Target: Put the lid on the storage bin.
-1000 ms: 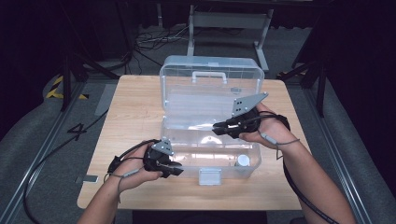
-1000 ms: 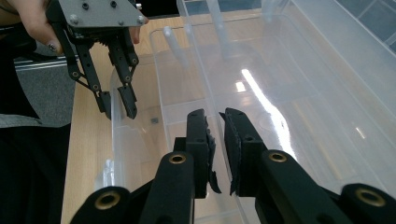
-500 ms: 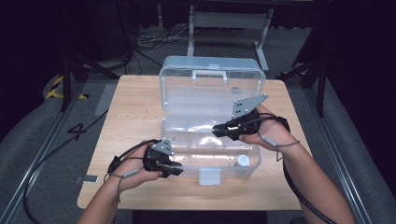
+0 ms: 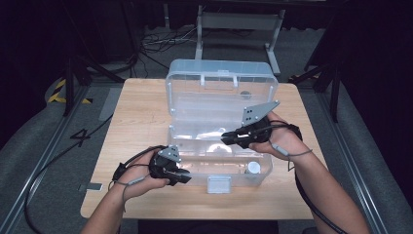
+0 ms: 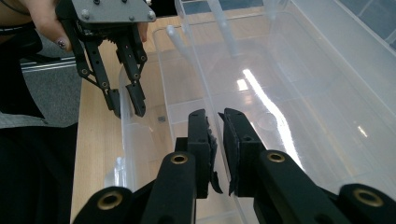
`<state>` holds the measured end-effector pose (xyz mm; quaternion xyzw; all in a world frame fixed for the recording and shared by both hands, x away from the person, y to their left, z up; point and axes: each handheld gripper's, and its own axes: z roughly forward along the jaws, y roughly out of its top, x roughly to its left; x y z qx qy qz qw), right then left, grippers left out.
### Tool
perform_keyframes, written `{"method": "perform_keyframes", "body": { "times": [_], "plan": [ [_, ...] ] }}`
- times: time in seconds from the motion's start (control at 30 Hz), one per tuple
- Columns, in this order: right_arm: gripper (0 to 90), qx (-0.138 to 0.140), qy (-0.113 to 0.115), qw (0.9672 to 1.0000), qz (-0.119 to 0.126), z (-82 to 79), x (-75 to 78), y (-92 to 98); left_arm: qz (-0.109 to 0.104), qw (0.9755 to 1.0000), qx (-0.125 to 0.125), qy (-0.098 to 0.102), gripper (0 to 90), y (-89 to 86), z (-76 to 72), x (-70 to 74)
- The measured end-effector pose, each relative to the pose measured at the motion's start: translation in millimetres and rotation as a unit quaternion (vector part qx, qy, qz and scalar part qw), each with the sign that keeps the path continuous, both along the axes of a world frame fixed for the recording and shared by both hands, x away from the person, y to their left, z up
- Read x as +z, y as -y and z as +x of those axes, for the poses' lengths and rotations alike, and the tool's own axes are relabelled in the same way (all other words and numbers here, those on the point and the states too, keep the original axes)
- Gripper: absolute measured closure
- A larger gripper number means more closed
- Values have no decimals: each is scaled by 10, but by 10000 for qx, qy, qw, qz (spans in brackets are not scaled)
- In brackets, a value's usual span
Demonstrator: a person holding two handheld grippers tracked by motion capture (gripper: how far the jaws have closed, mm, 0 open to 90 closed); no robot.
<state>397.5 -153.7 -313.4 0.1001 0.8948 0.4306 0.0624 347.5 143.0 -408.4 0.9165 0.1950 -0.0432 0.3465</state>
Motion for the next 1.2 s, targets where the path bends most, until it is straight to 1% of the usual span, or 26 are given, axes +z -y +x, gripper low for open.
{"method": "perform_keyframes", "body": {
  "times": [0.2, 0.9, 1.0, 1.03, 1.2],
  "plan": [
    [818, 9, 13, 10000, -3, -18, -11, 0, 3, 10000, 1, -8, 754, 0, 1, 1],
    [839, -8, -80, 10000, 3, -69, -51, -6, -1, 10000, 29, -22, 751, 1, 6, 3],
    [841, 1, -97, 10000, 11, -75, -59, -5, -57, 9999, 64, -90, 747, -6, 11, 1],
    [841, 1, -99, 10000, 9, -77, -61, -5, -111, 9998, 74, -124, 746, -10, 12, -3],
    [841, 8, -111, 9999, 5, -88, -69, -6, -94, 9998, 78, -126, 746, -11, 16, 0]
  ]
}}
